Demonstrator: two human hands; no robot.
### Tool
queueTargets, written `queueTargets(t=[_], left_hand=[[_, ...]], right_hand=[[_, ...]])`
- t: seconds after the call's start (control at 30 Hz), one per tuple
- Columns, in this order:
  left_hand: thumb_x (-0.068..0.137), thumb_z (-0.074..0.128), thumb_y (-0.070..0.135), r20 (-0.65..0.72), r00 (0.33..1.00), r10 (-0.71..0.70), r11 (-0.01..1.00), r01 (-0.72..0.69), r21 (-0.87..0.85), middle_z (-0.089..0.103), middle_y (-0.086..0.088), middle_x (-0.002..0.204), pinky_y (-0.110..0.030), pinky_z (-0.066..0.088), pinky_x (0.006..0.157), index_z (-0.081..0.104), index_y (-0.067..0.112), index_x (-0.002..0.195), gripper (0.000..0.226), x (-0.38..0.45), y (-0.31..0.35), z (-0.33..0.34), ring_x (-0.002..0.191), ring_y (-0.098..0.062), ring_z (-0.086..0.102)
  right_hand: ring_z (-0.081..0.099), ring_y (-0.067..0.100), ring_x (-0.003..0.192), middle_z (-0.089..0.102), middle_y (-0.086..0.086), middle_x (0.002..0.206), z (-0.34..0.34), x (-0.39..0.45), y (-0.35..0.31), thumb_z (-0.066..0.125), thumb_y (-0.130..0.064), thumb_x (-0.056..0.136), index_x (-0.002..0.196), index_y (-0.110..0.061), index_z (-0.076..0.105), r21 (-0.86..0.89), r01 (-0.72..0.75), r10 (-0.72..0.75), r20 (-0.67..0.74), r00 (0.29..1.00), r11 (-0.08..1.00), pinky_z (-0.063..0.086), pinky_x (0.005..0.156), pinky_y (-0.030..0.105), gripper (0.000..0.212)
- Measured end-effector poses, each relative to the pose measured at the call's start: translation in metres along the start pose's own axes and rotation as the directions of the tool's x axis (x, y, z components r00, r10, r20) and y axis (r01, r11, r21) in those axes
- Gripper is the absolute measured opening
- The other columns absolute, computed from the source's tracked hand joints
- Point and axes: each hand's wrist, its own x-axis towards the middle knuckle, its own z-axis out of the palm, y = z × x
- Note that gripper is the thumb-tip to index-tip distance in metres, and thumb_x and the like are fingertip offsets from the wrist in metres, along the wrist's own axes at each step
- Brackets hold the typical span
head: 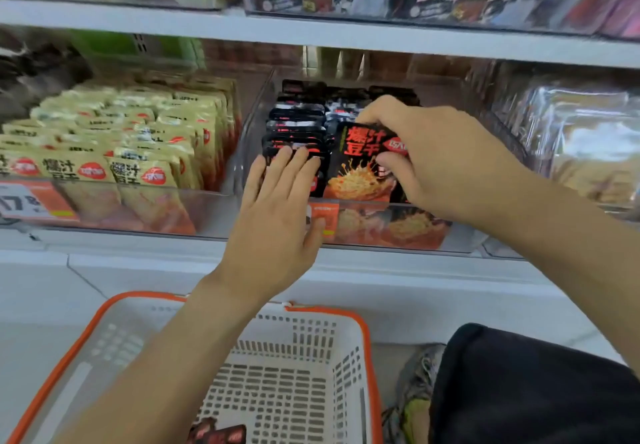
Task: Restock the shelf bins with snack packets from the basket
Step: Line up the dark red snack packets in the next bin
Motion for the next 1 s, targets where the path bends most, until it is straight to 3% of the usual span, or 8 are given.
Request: queueTargets(t=[0.17,0.27,0.43,0.57,0.63,0.73,0.83,1.0], left_hand=[[0.088,0.055,0.033,-0.026,0.999,-0.020,0.999,0.019,-0.027,0.030,-0.008,0.161,-0.043,0.000,0.125,0.035,0.007,0.151,0.070,0.001,0.002,0.002,0.152,-0.025,0.019],[0.089,0.054,0.034,-0.027,0.999,-0.022,0.999,0.021,-0.049,0.032,-0.007,0.160,-0.044,0.001,0.125,0.037,0.007,0.149,0.068,0.001,0.003,0.002,0.151,-0.025,0.020],[0.089,0.052,0.036,-0.032,0.999,-0.026,0.998,0.024,-0.060,0.033,-0.006,0.159,-0.041,0.000,0.124,0.038,0.008,0.149,0.068,0.002,0.002,0.001,0.151,-0.024,0.021],[0.089,0.050,0.037,-0.026,0.999,-0.026,0.998,0.024,-0.061,0.035,-0.007,0.158,-0.039,-0.001,0.124,0.039,0.009,0.148,0.066,0.004,0.001,0.000,0.150,-0.024,0.022],[0.090,0.048,0.039,-0.021,0.999,-0.024,0.998,0.023,-0.060,0.034,-0.006,0.158,-0.040,0.000,0.124,0.039,0.009,0.148,0.066,0.005,0.001,-0.001,0.150,-0.024,0.022],[0.089,0.048,0.039,-0.017,0.999,-0.027,0.998,0.026,-0.063,0.036,-0.005,0.157,-0.041,0.002,0.124,0.040,0.010,0.147,0.065,0.006,0.002,-0.002,0.150,-0.024,0.023],[0.088,0.048,0.039,-0.052,0.996,-0.067,0.994,0.062,-0.095,0.040,-0.005,0.154,-0.041,0.004,0.122,0.044,0.011,0.143,0.063,0.008,0.006,-0.003,0.149,-0.025,0.025],[0.090,0.042,0.045,-0.085,0.996,-0.035,0.986,0.020,-0.166,0.046,-0.004,0.148,-0.045,0.006,0.123,0.047,0.010,0.141,0.061,0.019,0.014,-0.005,0.147,-0.024,0.028]], right_hand=[[0.054,0.018,0.067,0.059,0.001,0.078,0.010,0.008,0.011,0.064,-0.017,0.095,0.133,-0.025,0.045,0.011,-0.045,0.045,0.041,0.998,0.999,0.048,0.066,0.041,0.043],[0.042,0.004,0.061,0.060,0.003,0.076,0.013,0.010,0.013,0.064,-0.016,0.094,0.131,-0.025,0.046,-0.035,-0.034,0.037,0.078,0.996,0.999,0.042,0.062,0.037,0.041],[0.052,0.024,0.069,0.062,0.010,0.083,0.022,0.017,0.009,0.064,-0.013,0.092,0.126,-0.028,0.047,-0.073,-0.017,0.025,0.123,0.992,0.997,0.051,0.065,0.044,0.041],[0.054,0.023,0.077,0.066,0.009,0.096,0.019,0.020,0.009,0.060,-0.025,0.098,0.129,-0.024,0.052,-0.062,-0.011,0.021,0.171,0.985,0.998,0.048,0.072,0.039,0.032],[0.055,0.024,0.086,0.068,0.006,0.098,0.021,0.020,0.009,0.052,-0.036,0.102,0.118,-0.018,0.062,0.003,0.014,-0.014,0.111,0.994,1.000,0.045,0.077,0.039,0.026],[0.056,0.030,0.101,0.067,0.011,0.108,0.032,0.023,0.012,0.051,-0.035,0.103,0.109,-0.010,0.066,0.102,-0.021,0.018,0.034,0.999,0.995,0.043,0.090,0.047,0.030],[0.058,0.028,0.116,0.066,0.010,0.126,0.038,0.023,0.016,0.054,-0.033,0.101,0.111,-0.009,0.066,0.210,-0.099,0.085,0.075,0.994,0.973,0.042,0.098,0.042,0.029],[0.061,0.028,0.111,0.068,0.010,0.123,0.046,0.020,0.021,0.056,-0.034,0.100,0.109,-0.013,0.067,0.233,-0.120,0.100,0.095,0.990,0.965,0.046,0.094,0.043,0.026]])
